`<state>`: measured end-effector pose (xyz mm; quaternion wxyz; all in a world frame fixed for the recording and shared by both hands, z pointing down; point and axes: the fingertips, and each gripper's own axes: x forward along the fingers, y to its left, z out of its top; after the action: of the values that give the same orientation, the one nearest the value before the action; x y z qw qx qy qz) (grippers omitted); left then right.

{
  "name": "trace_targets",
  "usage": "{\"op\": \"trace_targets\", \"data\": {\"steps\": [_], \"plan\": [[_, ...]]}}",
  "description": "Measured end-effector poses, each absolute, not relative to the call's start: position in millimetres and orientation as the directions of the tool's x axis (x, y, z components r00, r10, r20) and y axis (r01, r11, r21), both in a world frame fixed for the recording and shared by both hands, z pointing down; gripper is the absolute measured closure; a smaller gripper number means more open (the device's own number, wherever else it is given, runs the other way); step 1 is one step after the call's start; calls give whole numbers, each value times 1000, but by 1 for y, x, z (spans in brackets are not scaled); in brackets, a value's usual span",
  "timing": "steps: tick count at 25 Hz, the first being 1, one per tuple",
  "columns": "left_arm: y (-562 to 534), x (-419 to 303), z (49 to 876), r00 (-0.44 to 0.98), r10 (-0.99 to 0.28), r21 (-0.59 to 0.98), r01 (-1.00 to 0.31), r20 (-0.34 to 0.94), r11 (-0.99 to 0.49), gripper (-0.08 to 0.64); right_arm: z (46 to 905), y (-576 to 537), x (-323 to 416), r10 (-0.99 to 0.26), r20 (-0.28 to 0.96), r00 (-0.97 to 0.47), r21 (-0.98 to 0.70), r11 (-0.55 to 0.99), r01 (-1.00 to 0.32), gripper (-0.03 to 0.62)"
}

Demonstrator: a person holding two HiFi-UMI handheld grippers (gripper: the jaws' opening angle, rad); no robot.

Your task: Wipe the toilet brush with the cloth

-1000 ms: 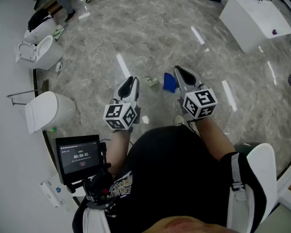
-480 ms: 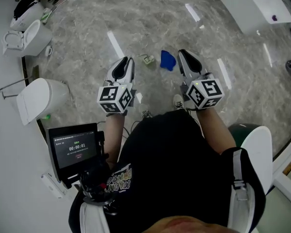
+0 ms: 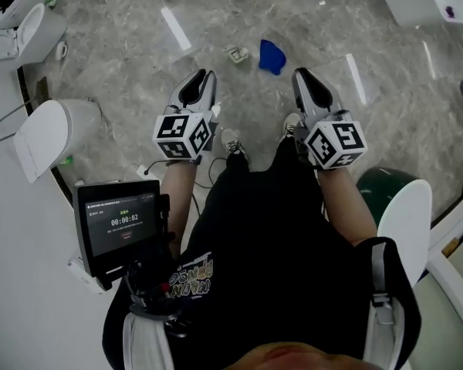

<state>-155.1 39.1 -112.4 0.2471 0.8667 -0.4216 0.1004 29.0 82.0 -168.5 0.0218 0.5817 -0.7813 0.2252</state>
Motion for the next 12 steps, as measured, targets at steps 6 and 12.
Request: {"op": "trace_targets", "data": {"steps": [6, 12], "plan": [[43, -150, -88, 597, -670, 349, -802, 442, -485, 489, -148, 73, 30, -867, 335, -369, -348, 250, -904, 545], [16, -92, -39, 517, -667, 330, -856, 537, -398, 489, -88, 28, 94, -806, 379, -454, -392, 305, -868, 534]]}}
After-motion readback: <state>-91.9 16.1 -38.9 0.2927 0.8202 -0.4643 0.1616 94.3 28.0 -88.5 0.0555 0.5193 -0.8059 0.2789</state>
